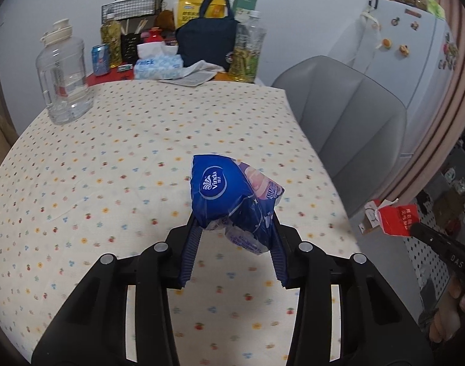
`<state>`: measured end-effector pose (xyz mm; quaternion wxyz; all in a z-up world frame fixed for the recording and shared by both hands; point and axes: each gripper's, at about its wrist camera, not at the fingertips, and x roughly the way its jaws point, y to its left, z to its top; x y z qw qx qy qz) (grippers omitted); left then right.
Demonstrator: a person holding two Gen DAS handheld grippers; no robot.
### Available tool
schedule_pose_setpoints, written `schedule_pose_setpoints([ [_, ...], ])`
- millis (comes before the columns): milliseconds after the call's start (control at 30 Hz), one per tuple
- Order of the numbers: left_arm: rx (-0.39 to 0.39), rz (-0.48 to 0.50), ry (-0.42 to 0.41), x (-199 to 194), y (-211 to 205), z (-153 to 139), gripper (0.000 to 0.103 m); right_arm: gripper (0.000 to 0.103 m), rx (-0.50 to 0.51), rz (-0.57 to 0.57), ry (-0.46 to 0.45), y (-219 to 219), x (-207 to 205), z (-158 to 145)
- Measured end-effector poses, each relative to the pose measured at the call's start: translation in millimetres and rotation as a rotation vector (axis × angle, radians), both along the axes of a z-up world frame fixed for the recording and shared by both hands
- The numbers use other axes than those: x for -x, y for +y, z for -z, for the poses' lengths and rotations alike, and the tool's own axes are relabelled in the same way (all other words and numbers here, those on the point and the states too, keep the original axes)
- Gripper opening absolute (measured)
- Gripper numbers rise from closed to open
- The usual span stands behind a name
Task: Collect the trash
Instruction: 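Carry the tissue pack in the left gripper and red paper in the right to the wastebasket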
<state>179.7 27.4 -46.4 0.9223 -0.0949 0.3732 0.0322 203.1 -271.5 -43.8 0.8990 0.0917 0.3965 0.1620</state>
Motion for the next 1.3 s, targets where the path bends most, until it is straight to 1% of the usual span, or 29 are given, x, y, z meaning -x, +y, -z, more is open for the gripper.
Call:
schedule_pose_setpoints([
  [233, 0.007, 0.08, -0.015, -8, -42, -4, 0.036, 0.003, -0.005, 0.072, 0.011, -41, 5, 8],
  [400, 0.014, 0.129, -0.012, -17, -69, -3, 0.035, 0.003, -0.013, 0.128, 0.023, -73, 7, 15],
  [700, -0.009, 0.224, 0.004, -37, -131, 6, 0.03, 0.003, -0.021, 0.218, 0.051, -128, 10, 33],
  [867, -0.021, 0.29, 0.021, -48, -169, 12, 0.029, 0.003, -0.032, 0.277, 0.077, -163, 12, 49],
  [1000, -0.028, 0.339, 0.041, -56, -201, 20, 0.029, 0.003, -0.041, 0.314, 0.102, -183, 12, 64],
  [1300, -0.048, 0.413, 0.085, -68, -249, 37, 0.029, 0.003, -0.069, 0.386, 0.157, -224, 9, 98],
])
